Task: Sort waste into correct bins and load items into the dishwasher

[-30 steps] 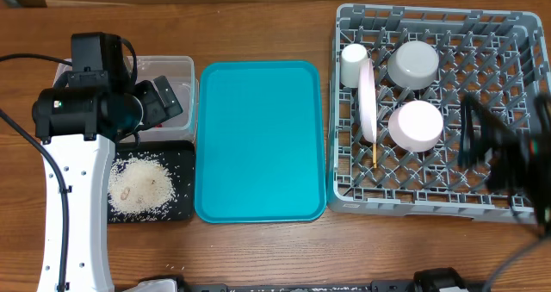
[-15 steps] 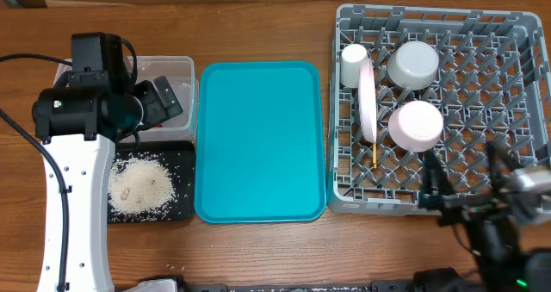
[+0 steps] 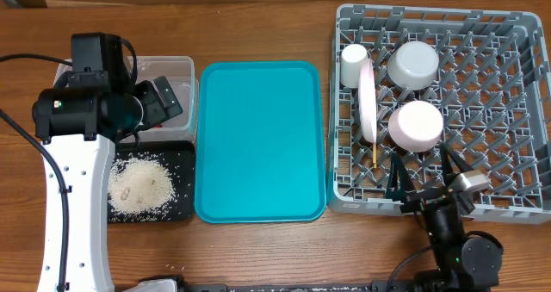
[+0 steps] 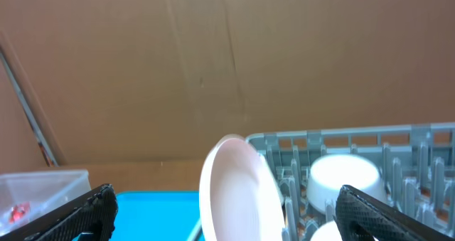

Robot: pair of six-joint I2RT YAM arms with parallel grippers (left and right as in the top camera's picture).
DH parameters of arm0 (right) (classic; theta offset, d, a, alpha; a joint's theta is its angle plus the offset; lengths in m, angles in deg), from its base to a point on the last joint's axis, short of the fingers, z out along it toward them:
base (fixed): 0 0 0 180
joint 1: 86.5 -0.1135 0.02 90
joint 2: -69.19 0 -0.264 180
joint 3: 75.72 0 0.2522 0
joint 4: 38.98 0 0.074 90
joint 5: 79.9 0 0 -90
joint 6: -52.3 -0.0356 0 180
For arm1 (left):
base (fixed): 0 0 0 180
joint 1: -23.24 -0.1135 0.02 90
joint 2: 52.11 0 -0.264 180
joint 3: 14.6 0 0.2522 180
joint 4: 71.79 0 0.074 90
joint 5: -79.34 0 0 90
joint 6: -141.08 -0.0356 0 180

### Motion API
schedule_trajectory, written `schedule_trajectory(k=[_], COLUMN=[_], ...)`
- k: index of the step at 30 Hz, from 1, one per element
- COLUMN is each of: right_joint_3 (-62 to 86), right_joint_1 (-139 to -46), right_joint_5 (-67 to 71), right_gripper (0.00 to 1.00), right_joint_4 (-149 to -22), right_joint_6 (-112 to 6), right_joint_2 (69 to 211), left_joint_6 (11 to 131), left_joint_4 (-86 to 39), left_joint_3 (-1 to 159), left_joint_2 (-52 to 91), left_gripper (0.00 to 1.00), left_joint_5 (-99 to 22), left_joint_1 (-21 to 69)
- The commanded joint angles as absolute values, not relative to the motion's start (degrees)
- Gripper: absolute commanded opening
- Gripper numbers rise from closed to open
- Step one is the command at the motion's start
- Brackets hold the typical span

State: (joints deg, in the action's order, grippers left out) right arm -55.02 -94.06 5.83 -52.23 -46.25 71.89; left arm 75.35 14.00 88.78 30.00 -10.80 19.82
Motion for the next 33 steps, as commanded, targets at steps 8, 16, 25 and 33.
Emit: schedule_trajectory(k=[8,16,25,33], right_joint_3=[-61.51,-61.51,-61.51,-61.51], right_joint_1=[-94.34,-94.32,-94.32,-94.32], right_joint_5=[6.15,7.12,5.94,5.98], right_gripper=[1.0,1.0,1.0,1.0], right_joint_4=[-53.48,-57.35,-57.13,-57.15], right_joint_6=[-46.91,-46.28,-36.73,-36.35], right_joint_2=[69.33,69.33,69.33,69.35], left_joint_6=[75.53,75.53,75.53,75.53], left_joint_4=[13.95,13.93,13.93,13.93], left_joint_3=[89.29,89.29,89.29,89.29], left_joint_2=[29.97,29.97,29.95,29.97], left_gripper=[1.0,1.0,1.0,1.0], left_joint_5=[-10.06,-10.04,-10.06,-10.06], left_joint_1=[19.51,19.51,19.51,19.51])
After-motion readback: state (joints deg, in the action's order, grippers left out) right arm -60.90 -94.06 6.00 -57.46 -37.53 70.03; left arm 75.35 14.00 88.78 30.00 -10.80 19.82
